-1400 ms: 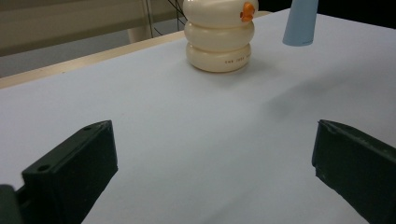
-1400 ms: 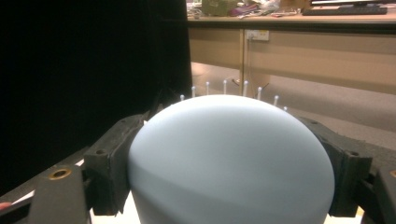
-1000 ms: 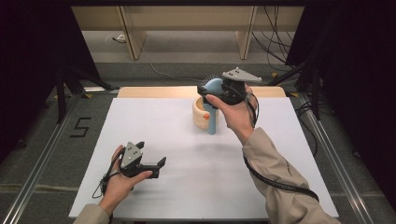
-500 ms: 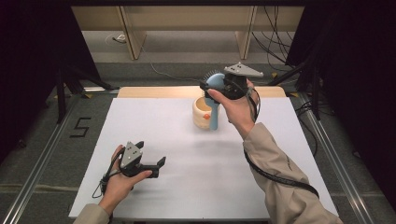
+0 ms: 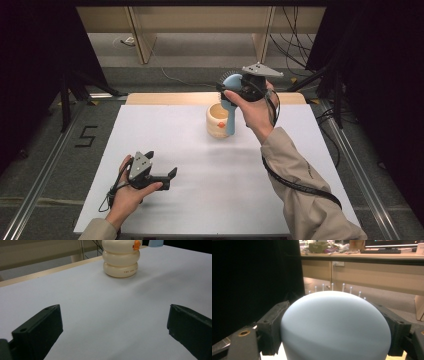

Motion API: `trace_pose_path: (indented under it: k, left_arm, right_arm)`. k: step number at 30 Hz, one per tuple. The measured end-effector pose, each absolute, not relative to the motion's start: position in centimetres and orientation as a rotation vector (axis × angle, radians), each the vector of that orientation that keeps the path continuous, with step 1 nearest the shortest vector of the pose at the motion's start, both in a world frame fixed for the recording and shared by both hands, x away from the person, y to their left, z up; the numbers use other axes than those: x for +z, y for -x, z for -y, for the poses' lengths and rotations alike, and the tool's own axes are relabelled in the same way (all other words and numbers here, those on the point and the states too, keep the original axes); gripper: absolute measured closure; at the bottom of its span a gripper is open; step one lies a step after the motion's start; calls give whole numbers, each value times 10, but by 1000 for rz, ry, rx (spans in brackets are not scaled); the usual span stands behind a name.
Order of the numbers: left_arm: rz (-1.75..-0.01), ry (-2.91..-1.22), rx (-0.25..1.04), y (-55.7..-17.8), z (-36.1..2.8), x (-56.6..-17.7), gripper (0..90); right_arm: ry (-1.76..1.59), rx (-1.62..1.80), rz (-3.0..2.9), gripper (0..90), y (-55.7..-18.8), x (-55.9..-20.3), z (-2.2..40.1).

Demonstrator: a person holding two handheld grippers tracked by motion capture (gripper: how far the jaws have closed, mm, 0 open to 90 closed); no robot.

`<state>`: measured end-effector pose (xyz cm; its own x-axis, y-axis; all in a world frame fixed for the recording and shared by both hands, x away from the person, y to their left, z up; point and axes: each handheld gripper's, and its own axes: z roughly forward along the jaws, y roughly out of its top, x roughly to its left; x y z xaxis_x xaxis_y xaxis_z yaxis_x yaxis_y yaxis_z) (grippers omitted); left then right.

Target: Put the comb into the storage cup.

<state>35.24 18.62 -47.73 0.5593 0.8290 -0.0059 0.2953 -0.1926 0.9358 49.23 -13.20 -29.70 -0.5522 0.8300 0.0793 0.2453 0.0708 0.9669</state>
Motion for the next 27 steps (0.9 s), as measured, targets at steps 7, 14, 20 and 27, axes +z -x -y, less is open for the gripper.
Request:
trace_pose_path:
  k: [7, 14, 20, 27]
  left_arm:
    - [-934, -1751, 642, -352, -186, -477, 0]
    - [-936, -1751, 641, -353, -186, -477, 0]
    - [-934, -1751, 643, -352, -186, -477, 0]
    - [-936, -1751, 646, -352, -186, -477, 0]
  right_arm:
    - [-1068, 1503, -1841, 214, -495, -295, 132]
    - [-1066, 1500, -1829, 213, -498, -293, 132]
    - [-1069, 1501, -1819, 213, -501, -290, 132]
    - [-1066, 1500, -1803, 214, -504, -286, 132]
